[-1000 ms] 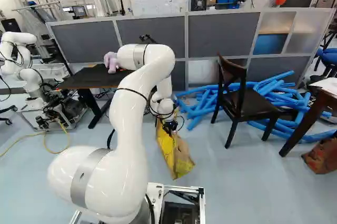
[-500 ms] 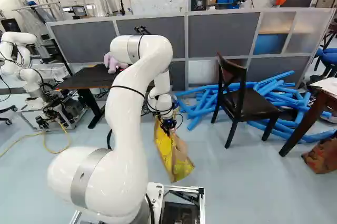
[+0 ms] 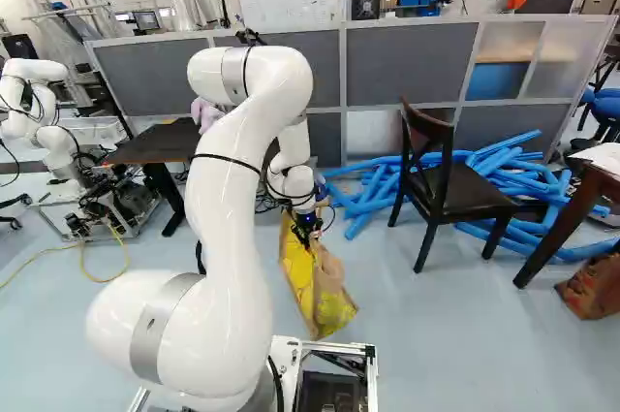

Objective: Pick up the bag on the ground and place it on the table

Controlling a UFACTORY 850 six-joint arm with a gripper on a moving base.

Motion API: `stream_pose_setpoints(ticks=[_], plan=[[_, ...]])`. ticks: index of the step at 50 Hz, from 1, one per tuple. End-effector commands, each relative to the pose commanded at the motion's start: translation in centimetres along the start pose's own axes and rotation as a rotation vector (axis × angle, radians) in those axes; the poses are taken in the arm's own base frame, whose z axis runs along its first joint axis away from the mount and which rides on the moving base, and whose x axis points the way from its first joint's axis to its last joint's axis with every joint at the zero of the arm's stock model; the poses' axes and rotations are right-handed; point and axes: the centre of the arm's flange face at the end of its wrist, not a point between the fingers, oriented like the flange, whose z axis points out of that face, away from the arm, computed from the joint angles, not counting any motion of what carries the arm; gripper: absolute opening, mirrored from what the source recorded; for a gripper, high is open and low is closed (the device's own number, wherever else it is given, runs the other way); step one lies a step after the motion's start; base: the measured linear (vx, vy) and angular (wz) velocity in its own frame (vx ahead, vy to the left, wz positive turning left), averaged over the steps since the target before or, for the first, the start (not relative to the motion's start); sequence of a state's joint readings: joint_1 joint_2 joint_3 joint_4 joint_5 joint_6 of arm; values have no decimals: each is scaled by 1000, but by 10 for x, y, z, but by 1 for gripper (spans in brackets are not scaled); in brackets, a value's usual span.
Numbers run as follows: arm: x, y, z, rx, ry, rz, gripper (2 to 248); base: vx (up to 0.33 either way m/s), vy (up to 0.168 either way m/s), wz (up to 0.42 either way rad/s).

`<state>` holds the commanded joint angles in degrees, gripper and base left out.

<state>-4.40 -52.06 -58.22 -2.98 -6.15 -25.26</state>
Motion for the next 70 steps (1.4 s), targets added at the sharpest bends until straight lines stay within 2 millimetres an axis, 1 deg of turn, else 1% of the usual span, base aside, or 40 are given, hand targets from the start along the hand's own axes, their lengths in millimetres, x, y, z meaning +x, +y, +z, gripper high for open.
stream_pose_setpoints(ticks=[25, 70], plan=[[-7, -12, -38, -8, 12, -16, 22, 0, 0, 0], [-28, -30, -107, -12, 12, -31, 22, 0, 0, 0]])
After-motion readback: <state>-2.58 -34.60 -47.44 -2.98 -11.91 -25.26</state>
